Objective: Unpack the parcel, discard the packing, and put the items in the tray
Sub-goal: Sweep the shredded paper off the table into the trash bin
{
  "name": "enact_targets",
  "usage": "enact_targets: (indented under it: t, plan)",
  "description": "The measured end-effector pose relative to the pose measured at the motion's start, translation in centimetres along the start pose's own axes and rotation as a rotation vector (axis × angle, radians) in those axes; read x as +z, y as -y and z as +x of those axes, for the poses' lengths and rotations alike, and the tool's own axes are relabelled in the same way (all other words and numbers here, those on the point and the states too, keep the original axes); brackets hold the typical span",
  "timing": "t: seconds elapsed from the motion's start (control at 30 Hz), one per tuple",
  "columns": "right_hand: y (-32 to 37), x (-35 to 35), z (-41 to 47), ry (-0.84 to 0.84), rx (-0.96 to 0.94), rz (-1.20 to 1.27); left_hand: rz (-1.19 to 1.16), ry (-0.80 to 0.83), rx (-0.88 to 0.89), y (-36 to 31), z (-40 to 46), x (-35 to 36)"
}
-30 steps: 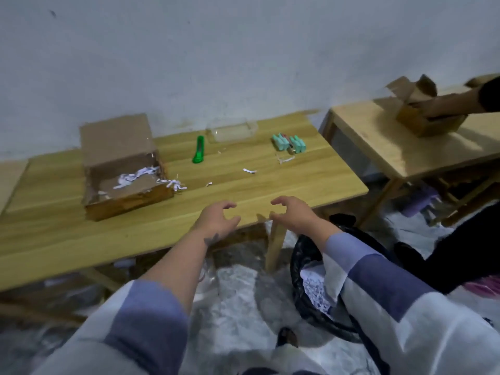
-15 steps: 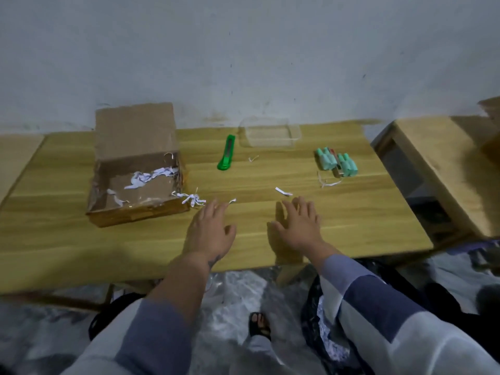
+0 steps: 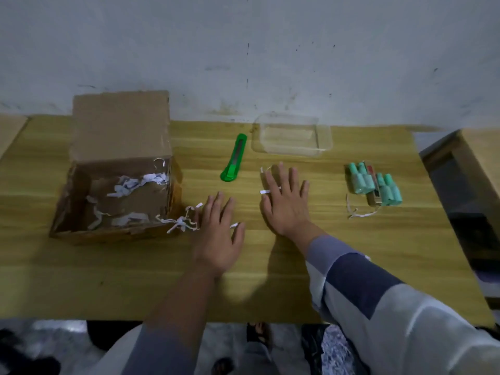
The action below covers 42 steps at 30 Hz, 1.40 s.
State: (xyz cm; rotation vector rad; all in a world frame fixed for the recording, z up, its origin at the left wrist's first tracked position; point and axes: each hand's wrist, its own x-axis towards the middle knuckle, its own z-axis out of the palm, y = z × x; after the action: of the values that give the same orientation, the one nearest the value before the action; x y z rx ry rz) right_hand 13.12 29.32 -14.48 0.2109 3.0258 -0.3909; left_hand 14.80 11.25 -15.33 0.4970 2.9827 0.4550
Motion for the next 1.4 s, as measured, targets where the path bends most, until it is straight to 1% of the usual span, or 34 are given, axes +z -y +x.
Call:
enact_targets:
  t: [0.13, 0.2, 0.3, 0.4, 0.53, 0.67, 0.77, 0.87, 1.0, 1.13, 1.23, 1.3, 1.4]
  plan:
    - [0.1, 0.1, 1.5, 0.027, -0.09, -0.01, 0.045, -0.007, -0.003, -0.1, 0.2, 0.1]
    - [-0.4, -0.1, 0.4, -0.012, -0.095, 0.001, 0.066, 0.013, 0.018, -0.4, 0.4, 0.2]
    - [-2.1, -0.5, -2.8, -0.08, -0.041, -0.062, 0.113, 0.061, 0.083, -1.8, 0.7, 0.5]
    - [-4.4, -1.3, -5.8, -0.116, 0.081, -0.117, 0.122, 0.128, 0.136, -4.5, 0.9, 1.0]
    - [-7.4, -1.4, -8.7, -0.143, 0.239, -0.04, 0.127, 0.199, 0.226, -7.5, 1.0, 1.6]
    - [-7.5, -0.9, -9.8, -0.15, 0.258, 0.067, 0.117, 0.205, 0.263, -8.0, 0.7, 1.8]
    - [-5.4, -0.4, -10.1, -0.141, 0.203, 0.066, 0.085, 0.198, 0.311, -7.1, 0.4, 1.6]
    - [-2.7, 0.3, -10.1, -0.117, 0.155, 0.064, 0.008, 0.175, 0.331, -5.8, -0.2, 0.8]
    - [0.2, 0.4, -9.4, -0.071, 0.062, 0.075, -0.08, 0.131, 0.295, -3.3, -0.7, -1.1]
    - [2.9, 0.1, -8.0, -0.04, -0.063, 0.131, -0.119, 0.008, 0.286, -1.0, -1.2, -4.2]
    - [5.5, -0.5, -7.1, -0.058, -0.126, 0.189, -0.112, -0.131, 0.297, 0.7, -1.6, -6.9]
    - [7.6, -1.1, -6.6, -0.077, -0.15, 0.261, -0.087, -0.197, 0.259, 2.4, -1.9, -8.3]
    - [10.7, -2.0, -5.9, -0.024, -0.166, 0.512, -0.045, -0.281, 0.165, 5.6, -2.8, -9.0]
